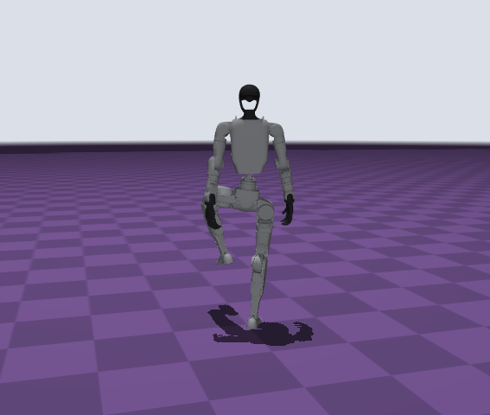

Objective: In place motions

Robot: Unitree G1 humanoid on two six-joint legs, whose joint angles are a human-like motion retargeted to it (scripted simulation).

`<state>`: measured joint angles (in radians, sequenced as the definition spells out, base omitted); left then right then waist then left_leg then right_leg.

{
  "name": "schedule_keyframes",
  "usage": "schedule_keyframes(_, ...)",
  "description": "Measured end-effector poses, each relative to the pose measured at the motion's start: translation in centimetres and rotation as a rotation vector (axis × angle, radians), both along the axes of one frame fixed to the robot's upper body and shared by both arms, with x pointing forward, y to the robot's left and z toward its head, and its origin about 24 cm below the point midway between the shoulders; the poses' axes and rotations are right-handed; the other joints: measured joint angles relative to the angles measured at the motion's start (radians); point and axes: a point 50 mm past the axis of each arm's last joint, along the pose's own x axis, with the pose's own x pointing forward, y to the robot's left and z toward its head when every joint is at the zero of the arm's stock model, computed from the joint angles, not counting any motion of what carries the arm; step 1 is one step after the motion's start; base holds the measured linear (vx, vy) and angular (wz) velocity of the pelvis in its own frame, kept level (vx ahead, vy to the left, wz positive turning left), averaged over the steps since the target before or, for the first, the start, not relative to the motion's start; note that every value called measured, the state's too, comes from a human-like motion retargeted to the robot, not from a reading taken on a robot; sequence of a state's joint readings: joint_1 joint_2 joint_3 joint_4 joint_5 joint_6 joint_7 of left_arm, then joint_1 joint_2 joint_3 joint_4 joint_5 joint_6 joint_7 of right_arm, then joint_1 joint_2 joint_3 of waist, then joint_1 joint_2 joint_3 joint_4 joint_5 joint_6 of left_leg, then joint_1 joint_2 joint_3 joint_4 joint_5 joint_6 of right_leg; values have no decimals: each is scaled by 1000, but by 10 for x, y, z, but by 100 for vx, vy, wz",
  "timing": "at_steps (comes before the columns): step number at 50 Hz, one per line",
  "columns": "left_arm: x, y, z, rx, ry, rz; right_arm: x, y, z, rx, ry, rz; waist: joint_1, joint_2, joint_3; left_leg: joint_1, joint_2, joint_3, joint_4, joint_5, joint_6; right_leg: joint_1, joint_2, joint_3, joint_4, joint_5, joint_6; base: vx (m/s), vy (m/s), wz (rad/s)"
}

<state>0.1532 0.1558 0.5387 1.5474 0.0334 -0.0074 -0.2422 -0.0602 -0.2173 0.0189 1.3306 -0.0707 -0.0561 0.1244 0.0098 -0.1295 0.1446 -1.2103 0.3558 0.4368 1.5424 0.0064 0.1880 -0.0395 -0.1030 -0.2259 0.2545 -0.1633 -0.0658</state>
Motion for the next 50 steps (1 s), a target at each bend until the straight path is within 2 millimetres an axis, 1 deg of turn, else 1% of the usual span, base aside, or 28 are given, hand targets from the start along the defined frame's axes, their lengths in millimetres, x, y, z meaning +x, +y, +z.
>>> schedule_keyframes(3, -8, 1, 1, 3, 30, 25, -8, 3, -2, 14, 19, -15, -1, -9, -26, -43, -1, 24, -8, -23, 1, -14, -11, -4, 9, -9, -3, 5, 1, 15)
schedule_keyframes(6, -7, 4, 2, 6, 28, 40, -15, 5, -4, 14, 40, -13, -14, 2, -36, -4, 8, 6, -12, -29, -9, -8, 1, -6, -4, -9, -3, 1, 0, 26)
schedule_keyframes(10, 2, 10, 1, 27, 0, 16, -31, 7, -8, 24, 98, 3, -53, 36, -63, 142, 15, -45, -44, -32, -41, 10, 26, -31, -47, 0, 5, 4, 3, 47)
schedule_keyframes(12, 4, 9, 1, 31, -13, 6, -44, 8, -10, 22, 132, 5, -66, 41, -95, 266, 10, -32, -111, -33, -50, 8, 21, -41, -79, 16, 15, 7, 5, 45)
schedule_keyframes(13, 9, 12, 1, 38, -27, -2, -47, 8, -10, 22, 144, 8, -79, 51, -88, 335, -1, -55, -150, -27, -66, 21, 29, -62, -79, 11, 15, 5, 3, 47)
schedule_keyframes(15, 10, 10, 0, 40, -39, -10, -60, 9, -11, 22, 177, 14, -91, 55, -123, 484, -44, -49, -280, -11, -91, 16, 22, -73, -109, 25, 24, 7, 7, 21)
schedule_keyframes(18, 8, 8, 0, 48, -41, -20, -78, 7, -12, 18, 229, 33, -107, 65, -174, 728, -160, -79, -596, 40, -146, 10, 9, -89, -124, 30, 42, 14, 9, -5)
schedule_keyframes(20, 8, 6, 0, 41, -31, -14, -83, 4, -12, 9, 264, 65, -120, 69, -158, 969, -270, -103, -923, 98, -176, 46, -6, -87, -99, 8, 59, 18, 9, -35)
schedule_keyframes(21, 7, 5, -1, 39, -27, -14, -86, 4, -12, 4, 274, 71, -117, 91, -167, 1057, -289, -98, -1081, 56, -203, 41, 19, -75, -95, 4, 62, 16, 14, -56)
schedule_keyframes(22, 6, 4, -1, 36, -21, -16, -89, 3, -12, -1, 286, 74, -118, 115, -177, 1137, -303, -86, -1224, -2, -216, 37, 44, -66, -91, 1, 65, 16, 16, -44)
schedule_keyframes(23, 4, 2, -1, 30, -13, -22, -92, 1, -11, -8, 298, 72, -130, 141, -188, 1202, -306, -61, -1338, -92, -201, 37, 70, -63, -89, -3, 69, 20, 16, 13)
schedule_keyframes(24, 3, -1, -1, 19, -3, -25, -96, -2, -11, -16, 313, 67, -165, 162, -208, 1239, -304, -14, -1414, -129, -191, 31, 80, -75, -88, -7, 75, 24, 19, 78)
schedule_keyframes(25, 1, -6, -1, 6, 7, -27, -100, -5, -10, -25, 331, 63, -211, 179, -233, 1261, -299, 42, -1470, -141, -185, 22, 82, -94, -88, -11, 81, 12, 19, 103)
schedule_keyframes(27, 14, -10, -3, -14, -6, -31, -98, -3, -11, -25, 337, 21, -266, 201, -260, 1221, -314, -4, -1526, -94, -188, -29, 85, -90, -76, -5, 84, -16, 15, 86)
schedule_keyframes(28, 26, -11, -4, -14, -29, -41, -94, -1, -11, -20, 325, -22, -283, 201, -250, 1203, -327, -54, -1532, -85, -181, -42, 78, -88, -71, 4, 92, -31, 14, 69)
schedule_keyframes(30, 52, -9, -5, -1, -90, -80, -89, 1, -11, -1, 287, -128, -287, 193, -214, 1192, -334, -62, -1529, -77, -167, -39, 58, -103, -70, 19, 111, -22, 16, 47)
schedule_keyframes(32, 74, -7, -4, 4, -145, -151, -89, 0, -11, 20, 264, -197, -244, 183, -191, 1193, -345, -64, -1525, -78, -153, -36, 50, -111, -73, 35, 110, -4, 13, -15)
schedule_keyframes(33, 84, -6, -3, 4, -173, -183, -89, 0, -11, 26, 262, -202, -217, 175, -190, 1191, -350, -64, -1525, -78, -154, -43, 44, -109, -69, 49, 109, -4, 14, -57)
schedule_keyframes(35, 100, -6, -2, 16, -232, -200, -81, 2, -12, 14, 259, -146, -188, 167, -187, 1185, -355, -44, -1532, -76, -152, -70, 30, -88, -45, 49, 133, -12, 14, -76)
schedule_keyframes(37, 106, -4, -1, 34, -275, -170, -66, 7, -12, -15, 233, -47, -193, 172, -185, 1179, -355, -30, -1543, -71, -147, -104, 28, -73, 5, 27, 150, -15, 10, -61)
schedule_keyframes(40, 103, 0, 0, 44, -282, -124, -45, 16, -12, -29, 156, 69, -215, 184, -189, 1166, -348, -22, -1552, -63, -143, -130, 31, -82, 56, 16, 142, -8, 4, -35)
schedule_keyframes(42, 97, 1, -1, 43, -246, -123, -34, 24, -11, -1, 103, 109, -222, 175, -182, 1170, -353, -12, -1550, -63, -142, -104, 33, -78, 13, 25, 139, -9, 0, -6)
schedule_keyframes(43, 92, 2, -2, 43, -222, -125, -31, 27, -11, 13, 83, 122, -224, 168, -181, 1174, -358, -10, -1547, -65, -141, -83, 36, -78, -24, 16, 129, 0, 0, 0)
schedule_keyframes(45, 78, 3, -2, 42, -164, -125, -31, 32, -11, 34, 67, 146, -210, 146, -194, 1186, -378, -2, -1544, -72, -141, -38, 35, -90, -101, 18, 107, 5, -2, -14)
schedule_keyframes(48, 56, -4, -4, 11, -72, -123, -39, 33, -12, 47, 94, 165, -170, 136, -222, 1199, -383, 7, -1543, -79, -146, -5, 26, -97, -162, 53, 122, 11, -2, -27)
schedule_keyframes(50, 45, -11, -4, 1, -37, -103, -42, 33, -13, 45, 111, 176, -149, 135, -229, 1202, -381, 10, -1541, -82, -148, 4, 31, -115, -185, 66, 115, -4, -2, -29)
